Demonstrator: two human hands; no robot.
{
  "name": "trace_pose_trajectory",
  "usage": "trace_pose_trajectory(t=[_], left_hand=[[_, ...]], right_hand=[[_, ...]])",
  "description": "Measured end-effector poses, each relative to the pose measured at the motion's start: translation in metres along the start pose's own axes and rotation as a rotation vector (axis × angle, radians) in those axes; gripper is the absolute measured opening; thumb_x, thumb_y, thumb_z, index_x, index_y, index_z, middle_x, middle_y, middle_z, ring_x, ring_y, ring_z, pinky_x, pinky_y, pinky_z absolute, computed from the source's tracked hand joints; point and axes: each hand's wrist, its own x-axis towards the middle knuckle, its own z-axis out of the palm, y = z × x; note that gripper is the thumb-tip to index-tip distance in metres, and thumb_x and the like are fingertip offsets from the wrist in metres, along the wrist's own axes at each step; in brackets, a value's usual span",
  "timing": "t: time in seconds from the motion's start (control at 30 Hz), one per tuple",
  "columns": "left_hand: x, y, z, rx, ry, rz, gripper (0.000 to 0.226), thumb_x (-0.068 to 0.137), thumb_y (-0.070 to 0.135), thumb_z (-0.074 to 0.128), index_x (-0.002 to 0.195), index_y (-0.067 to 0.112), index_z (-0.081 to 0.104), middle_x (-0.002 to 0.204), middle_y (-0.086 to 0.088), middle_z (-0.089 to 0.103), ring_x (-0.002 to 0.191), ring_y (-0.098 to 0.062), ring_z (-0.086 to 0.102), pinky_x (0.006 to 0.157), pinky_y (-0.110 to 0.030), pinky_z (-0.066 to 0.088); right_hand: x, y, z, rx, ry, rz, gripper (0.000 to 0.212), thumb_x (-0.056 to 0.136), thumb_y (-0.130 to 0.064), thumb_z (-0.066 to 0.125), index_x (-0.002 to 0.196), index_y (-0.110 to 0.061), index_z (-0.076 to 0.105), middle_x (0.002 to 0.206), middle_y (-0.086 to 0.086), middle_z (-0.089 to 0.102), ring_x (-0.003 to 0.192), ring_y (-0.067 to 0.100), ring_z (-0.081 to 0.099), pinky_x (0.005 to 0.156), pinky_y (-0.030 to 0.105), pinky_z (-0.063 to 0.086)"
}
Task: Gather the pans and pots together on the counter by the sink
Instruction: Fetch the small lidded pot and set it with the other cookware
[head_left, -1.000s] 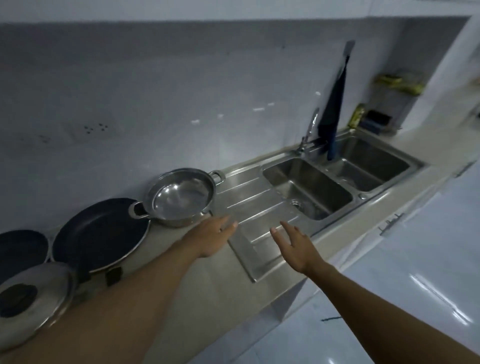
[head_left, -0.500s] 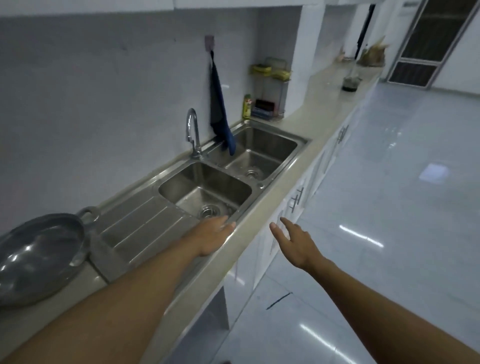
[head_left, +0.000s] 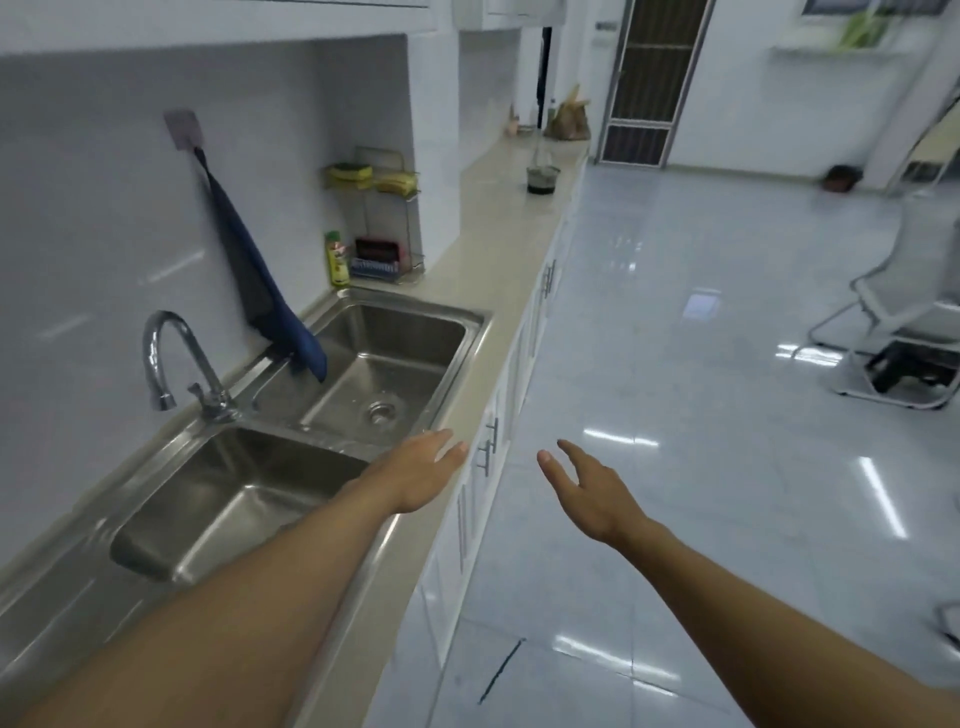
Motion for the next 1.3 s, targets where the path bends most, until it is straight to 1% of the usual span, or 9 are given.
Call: trace_pose_trajectory(t=[0.2,0.3,0.47,0.6,0.7,0.8,0.93,1.13,1.3], left_hand=[[0.082,0.035,-0.009,0.037,-0.017,0.093,0.070,0.097,0.063,0.030,0.153,0.021,0.033,0.161,0.000,0.031,0.149,-0.021,0.027,0.122,-0.042,0.020],[0.123,0.051,-0.012,0.046,-0.027,0.111,0.072,0.097,0.065,0.028,0.154,0.022,0.030,0.162,0.000,0.029,0.149,-0.020,0.026,0.121,-0.041,0.020],[0.197,0.076,-0.012,0.078,-0.023,0.100,0.076,0.094,0.071,0.023,0.155,0.026,0.028,0.162,0.003,0.029,0.149,-0.020,0.026,0.121,-0.047,0.022],[0.256,0.104,-0.016,0.068,-0.019,0.070,0.085,0.084,0.083,0.017,0.150,0.034,0.034,0.159,0.007,0.034,0.145,-0.020,0.034,0.118,-0.050,0.029],[0.295,0.128,-0.019,0.045,-0.005,0.047,0.084,0.085,0.081,0.018,0.152,0.032,0.032,0.160,0.007,0.032,0.147,-0.019,0.032,0.119,-0.049,0.027],[0.334,0.153,-0.023,0.007,0.002,0.041,0.084,0.082,0.083,0.016,0.146,0.034,0.040,0.155,0.005,0.041,0.141,-0.022,0.041,0.115,-0.052,0.033],[0.381,0.175,-0.026,-0.008,0.011,0.020,0.080,0.088,0.077,0.022,0.153,0.031,0.030,0.162,0.007,0.029,0.148,-0.018,0.028,0.120,-0.049,0.023],[0.466,0.196,-0.035,0.004,0.000,0.036,0.075,0.092,0.072,0.023,0.154,0.029,0.028,0.162,0.007,0.027,0.150,-0.016,0.024,0.122,-0.046,0.020],[0.548,0.208,-0.050,0.038,-0.011,0.071,0.075,0.093,0.071,0.023,0.154,0.028,0.027,0.163,0.008,0.025,0.150,-0.014,0.022,0.122,-0.042,0.018]], right_hand=[[0.057,0.017,-0.031,0.009,0.049,0.047,0.095,0.082,-0.087,0.022,0.155,-0.027,0.029,0.160,0.001,0.034,0.147,0.028,0.031,0.119,0.052,0.027],[0.092,0.028,-0.049,0.028,0.060,0.062,0.095,0.081,-0.088,0.024,0.155,-0.028,0.029,0.160,0.000,0.035,0.147,0.027,0.031,0.120,0.051,0.026],[0.160,0.048,-0.080,0.039,0.045,0.044,0.099,0.078,-0.090,0.023,0.155,-0.028,0.029,0.160,-0.002,0.035,0.147,0.024,0.031,0.120,0.046,0.027],[0.218,0.068,-0.113,0.047,0.030,0.019,0.106,0.074,-0.093,0.021,0.156,-0.027,0.029,0.160,-0.003,0.034,0.148,0.022,0.031,0.120,0.044,0.026],[0.260,0.084,-0.139,0.035,0.008,0.016,0.103,0.075,-0.093,0.022,0.156,-0.028,0.029,0.160,-0.003,0.034,0.148,0.022,0.030,0.120,0.045,0.026],[0.301,0.100,-0.164,0.037,0.006,0.015,0.099,0.078,-0.091,0.023,0.155,-0.029,0.029,0.161,-0.002,0.034,0.148,0.022,0.030,0.120,0.046,0.026],[0.346,0.115,-0.186,0.037,-0.001,0.009,0.097,0.080,-0.089,0.022,0.155,-0.029,0.029,0.161,-0.003,0.033,0.148,0.023,0.030,0.120,0.047,0.025],[0.424,0.129,-0.213,0.049,0.014,0.012,0.103,0.075,-0.093,0.019,0.155,-0.030,0.028,0.161,-0.002,0.033,0.148,0.023,0.030,0.120,0.047,0.025],[0.502,0.133,-0.232,0.063,0.043,0.014,0.100,0.079,-0.091,0.023,0.155,-0.028,0.029,0.161,-0.002,0.033,0.148,0.022,0.030,0.120,0.044,0.025]])
